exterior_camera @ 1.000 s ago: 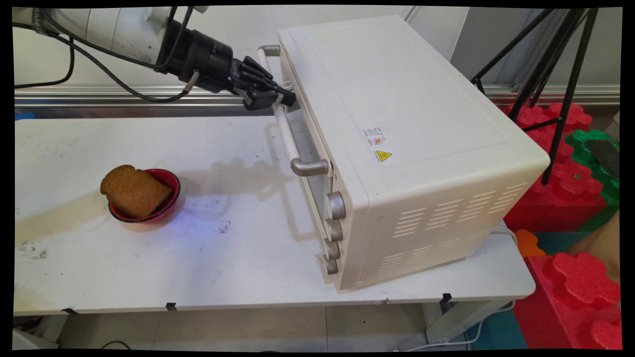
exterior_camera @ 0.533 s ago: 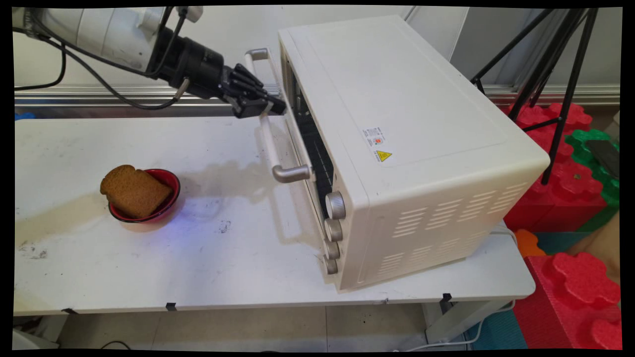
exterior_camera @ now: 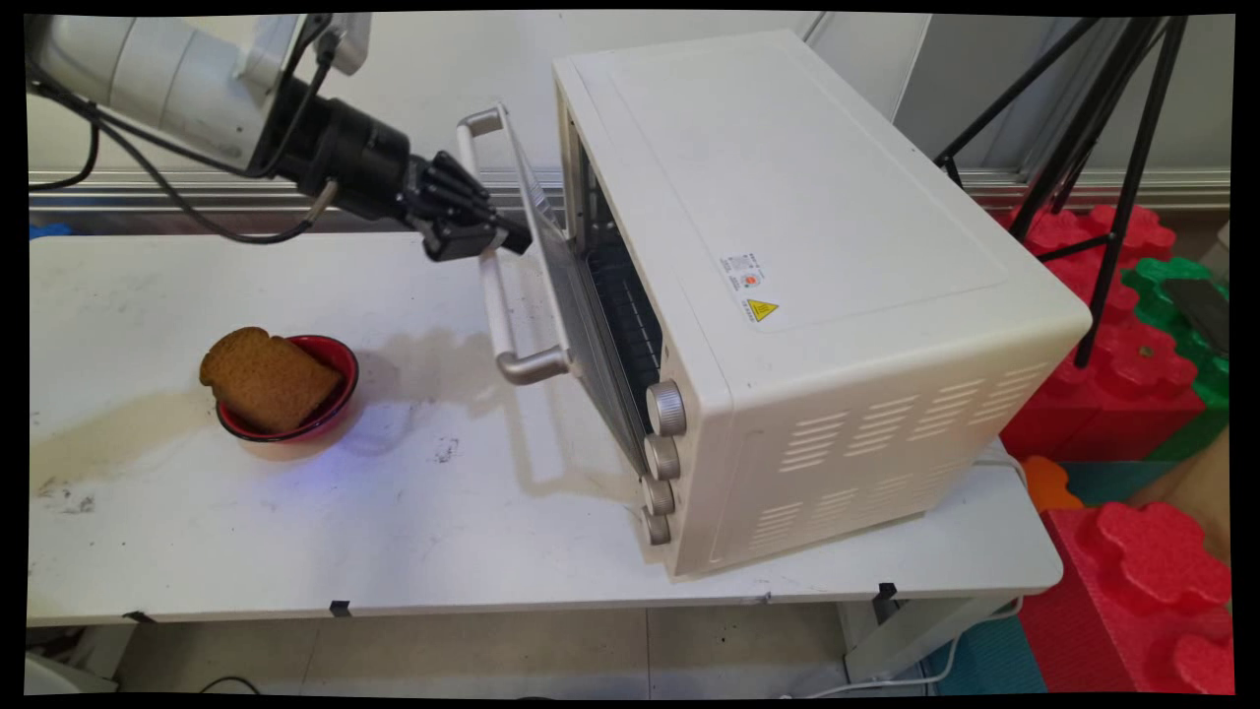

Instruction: Open the oven

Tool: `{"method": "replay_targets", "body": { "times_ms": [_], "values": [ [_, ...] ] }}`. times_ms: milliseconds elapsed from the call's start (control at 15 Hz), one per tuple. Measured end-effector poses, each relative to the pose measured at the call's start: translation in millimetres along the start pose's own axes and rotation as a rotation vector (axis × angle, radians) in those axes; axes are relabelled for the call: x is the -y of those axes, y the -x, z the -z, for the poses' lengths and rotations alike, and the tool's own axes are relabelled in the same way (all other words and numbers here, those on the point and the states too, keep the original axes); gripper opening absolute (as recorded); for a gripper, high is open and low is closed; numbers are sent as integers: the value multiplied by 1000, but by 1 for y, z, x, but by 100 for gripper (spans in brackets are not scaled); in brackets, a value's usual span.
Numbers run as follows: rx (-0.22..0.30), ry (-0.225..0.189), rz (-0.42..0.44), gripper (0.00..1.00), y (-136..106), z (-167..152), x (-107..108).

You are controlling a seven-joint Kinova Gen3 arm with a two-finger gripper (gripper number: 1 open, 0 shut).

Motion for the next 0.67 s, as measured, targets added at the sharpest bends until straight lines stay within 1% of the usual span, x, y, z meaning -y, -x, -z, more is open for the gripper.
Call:
{"method": "replay_targets", "body": {
  "times_ms": [667],
  "values": [
    [76,20,2,0,37,12,-4]
  ]
}}
